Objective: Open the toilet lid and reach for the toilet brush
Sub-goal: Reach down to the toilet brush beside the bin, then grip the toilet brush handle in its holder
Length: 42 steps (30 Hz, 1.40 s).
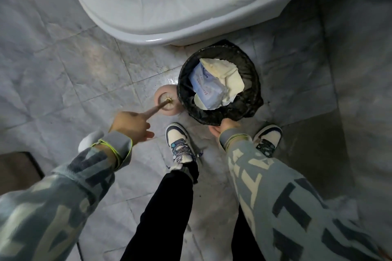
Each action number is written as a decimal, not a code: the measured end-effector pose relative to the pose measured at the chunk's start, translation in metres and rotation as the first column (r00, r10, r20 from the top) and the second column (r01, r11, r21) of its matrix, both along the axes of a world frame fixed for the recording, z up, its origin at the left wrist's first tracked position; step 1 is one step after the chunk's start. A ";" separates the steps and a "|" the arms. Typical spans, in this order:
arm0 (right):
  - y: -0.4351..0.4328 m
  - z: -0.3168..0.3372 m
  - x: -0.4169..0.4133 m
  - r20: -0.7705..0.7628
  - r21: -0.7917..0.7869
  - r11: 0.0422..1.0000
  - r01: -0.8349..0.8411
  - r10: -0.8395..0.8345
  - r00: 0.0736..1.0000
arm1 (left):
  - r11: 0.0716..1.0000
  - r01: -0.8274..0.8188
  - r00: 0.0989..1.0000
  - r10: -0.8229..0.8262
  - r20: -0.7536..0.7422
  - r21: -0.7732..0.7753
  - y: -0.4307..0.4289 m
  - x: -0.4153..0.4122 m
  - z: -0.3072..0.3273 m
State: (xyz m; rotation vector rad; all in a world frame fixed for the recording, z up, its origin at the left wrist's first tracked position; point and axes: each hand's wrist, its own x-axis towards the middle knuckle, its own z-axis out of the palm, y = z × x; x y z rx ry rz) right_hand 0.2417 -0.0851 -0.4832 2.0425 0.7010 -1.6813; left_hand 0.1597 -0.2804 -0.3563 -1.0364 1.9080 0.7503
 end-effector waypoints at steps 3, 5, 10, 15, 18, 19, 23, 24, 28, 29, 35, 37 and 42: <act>0.031 -0.001 0.009 0.003 0.065 0.996 0.062 -0.062 0.998 | 0.998 0.057 0.998 -0.058 -0.019 -0.026 0.013 0.006 0.006; 0.063 -0.005 0.015 0.027 0.119 0.984 0.129 -0.133 0.991 | 0.995 0.093 0.994 -0.095 -0.048 -0.041 0.029 0.008 0.012; 0.140 0.006 0.024 0.044 0.253 0.934 0.251 -0.270 0.962 | 0.989 0.145 0.987 -0.145 -0.067 -0.006 0.069 0.004 0.015; 0.202 0.028 0.029 -0.088 0.099 0.965 0.241 -0.233 0.969 | 0.966 0.260 0.962 -0.260 -0.083 -0.001 0.117 -0.003 0.012; 0.191 0.046 0.021 -0.100 -0.022 0.999 0.028 -0.030 0.995 | 0.952 0.307 0.948 -0.305 -0.094 0.005 0.153 -0.005 0.016; 0.182 0.051 0.016 -0.105 -0.070 0.996 -0.064 0.057 0.993 | 0.947 0.321 0.942 -0.318 -0.108 0.012 0.164 -0.006 0.016; 0.129 0.072 -0.009 -0.237 -0.297 0.889 -0.349 0.285 0.929 | 0.913 0.406 0.908 -0.400 -0.127 0.026 0.203 -0.007 0.017; 0.118 0.077 -0.016 -0.269 -0.344 0.872 -0.348 0.264 0.926 | 0.898 0.439 0.892 -0.433 -0.129 0.021 0.211 -0.006 0.018; 0.097 0.092 -0.046 -0.304 -0.436 0.881 -0.182 0.046 0.951 | 0.878 0.474 0.878 -0.465 -0.118 0.070 0.230 -0.004 0.024; 0.096 0.092 -0.052 -0.292 -0.418 0.895 -0.158 0.032 0.956 | 0.897 0.435 0.897 -0.424 -0.123 0.080 0.228 -0.005 0.026; 0.116 0.094 -0.077 -0.256 -0.286 0.957 0.040 -0.117 0.960 | 0.914 0.405 0.901 -0.404 -0.158 -0.027 0.197 -0.009 0.040; 0.136 0.098 -0.085 -0.267 -0.254 0.966 0.057 -0.126 0.955 | 0.910 0.414 0.904 -0.414 -0.107 -0.023 0.188 -0.011 0.041; 0.189 0.106 -0.112 -0.348 -0.109 0.994 0.020 -0.057 0.936 | 0.898 0.439 0.895 -0.439 -0.077 -0.019 0.176 -0.009 0.046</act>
